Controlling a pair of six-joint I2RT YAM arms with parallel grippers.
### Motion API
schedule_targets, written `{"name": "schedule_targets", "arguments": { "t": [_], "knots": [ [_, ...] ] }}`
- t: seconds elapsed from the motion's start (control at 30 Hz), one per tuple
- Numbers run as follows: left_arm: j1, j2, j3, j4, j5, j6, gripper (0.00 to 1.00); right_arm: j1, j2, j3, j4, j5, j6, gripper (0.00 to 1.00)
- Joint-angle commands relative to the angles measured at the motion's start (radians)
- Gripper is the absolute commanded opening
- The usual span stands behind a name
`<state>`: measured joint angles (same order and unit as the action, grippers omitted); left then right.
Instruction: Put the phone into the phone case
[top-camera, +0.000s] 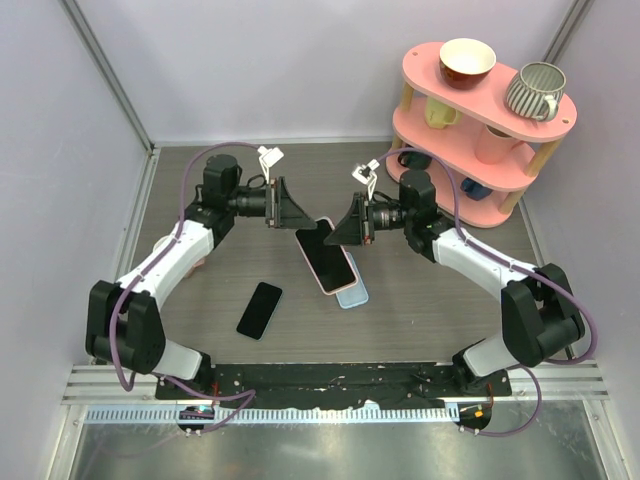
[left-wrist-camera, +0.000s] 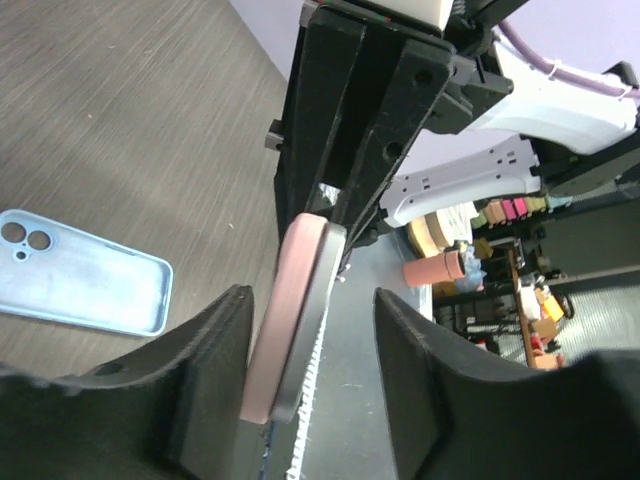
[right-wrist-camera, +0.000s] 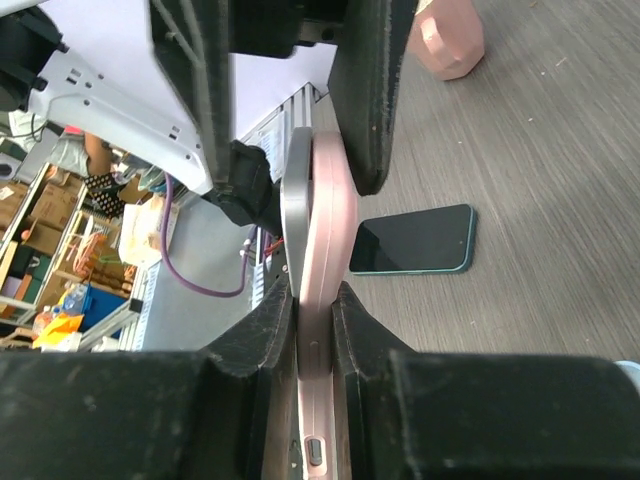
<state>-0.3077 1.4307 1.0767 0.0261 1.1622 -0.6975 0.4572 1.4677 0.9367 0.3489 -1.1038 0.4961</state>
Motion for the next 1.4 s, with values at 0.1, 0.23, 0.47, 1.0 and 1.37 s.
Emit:
{"name": "schedule_targets", "arguments": {
  "t": [0.1, 0.23, 0.47, 1.0, 1.37],
  "knots": [
    [-0.037, 0.031, 0.022, 0.057, 0.082, -0.079, 0.44, 0.001, -0.017, 0.096, 0.093, -0.028, 0.055, 0.01],
    [-0.067, 0.048, 0.034, 0.0, 0.082, -0.056, 0.27, 0.001, 0.0, 0.12, 0.117, -0.024, 0.081, 0.01],
    [-0.117, 0.095, 0.061, -0.018, 0.06, -0.063, 0.0, 0.001, 0.069, 0.131, 0.22, -0.041, 0.217, 0.08],
    [-0.143, 0.177, 0.132, -0.051, 0.037, -0.051, 0.06, -0.003, 0.301, 0.097, 1.323, -0.059, 1.103, 0.01],
    [-0.042, 0.056, 0.172, -0.288, 0.013, 0.147, 0.61, -0.028, 0.263, 0.06, 1.316, -0.114, 1.067, 0.01]
  ]
}}
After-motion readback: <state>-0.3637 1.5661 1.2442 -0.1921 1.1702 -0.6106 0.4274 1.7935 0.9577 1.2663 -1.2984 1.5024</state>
